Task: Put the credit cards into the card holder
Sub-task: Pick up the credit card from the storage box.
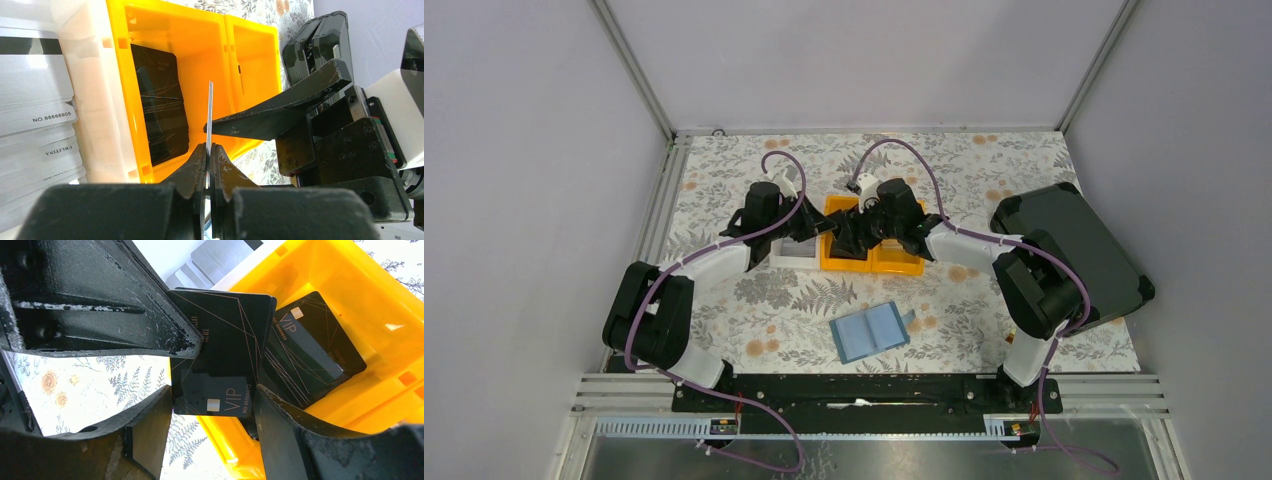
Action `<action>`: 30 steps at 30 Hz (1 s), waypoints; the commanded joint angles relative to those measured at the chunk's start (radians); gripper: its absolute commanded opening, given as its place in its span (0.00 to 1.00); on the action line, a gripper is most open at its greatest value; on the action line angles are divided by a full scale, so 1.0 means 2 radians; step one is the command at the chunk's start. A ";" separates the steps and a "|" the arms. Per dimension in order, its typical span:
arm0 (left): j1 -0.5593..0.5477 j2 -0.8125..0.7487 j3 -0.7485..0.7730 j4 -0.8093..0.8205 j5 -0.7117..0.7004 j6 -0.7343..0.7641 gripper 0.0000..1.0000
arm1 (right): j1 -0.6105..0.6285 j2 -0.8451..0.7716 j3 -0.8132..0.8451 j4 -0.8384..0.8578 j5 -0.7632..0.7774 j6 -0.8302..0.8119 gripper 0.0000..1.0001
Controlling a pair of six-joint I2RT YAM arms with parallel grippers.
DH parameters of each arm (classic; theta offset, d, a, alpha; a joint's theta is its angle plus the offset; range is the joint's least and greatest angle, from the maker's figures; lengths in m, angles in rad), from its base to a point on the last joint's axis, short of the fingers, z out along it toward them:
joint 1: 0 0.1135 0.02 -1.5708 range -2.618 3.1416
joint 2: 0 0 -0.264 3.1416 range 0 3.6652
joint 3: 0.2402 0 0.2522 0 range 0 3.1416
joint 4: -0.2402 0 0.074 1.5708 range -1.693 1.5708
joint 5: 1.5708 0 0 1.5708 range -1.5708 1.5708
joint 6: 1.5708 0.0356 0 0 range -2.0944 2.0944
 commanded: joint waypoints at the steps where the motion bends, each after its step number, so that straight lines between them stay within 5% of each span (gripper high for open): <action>1: 0.003 -0.023 0.017 0.003 -0.012 0.016 0.00 | -0.002 -0.002 0.024 -0.009 0.018 -0.012 0.65; 30: 0.003 -0.027 0.013 0.003 -0.011 0.018 0.00 | 0.000 -0.002 0.031 -0.024 0.000 -0.021 0.71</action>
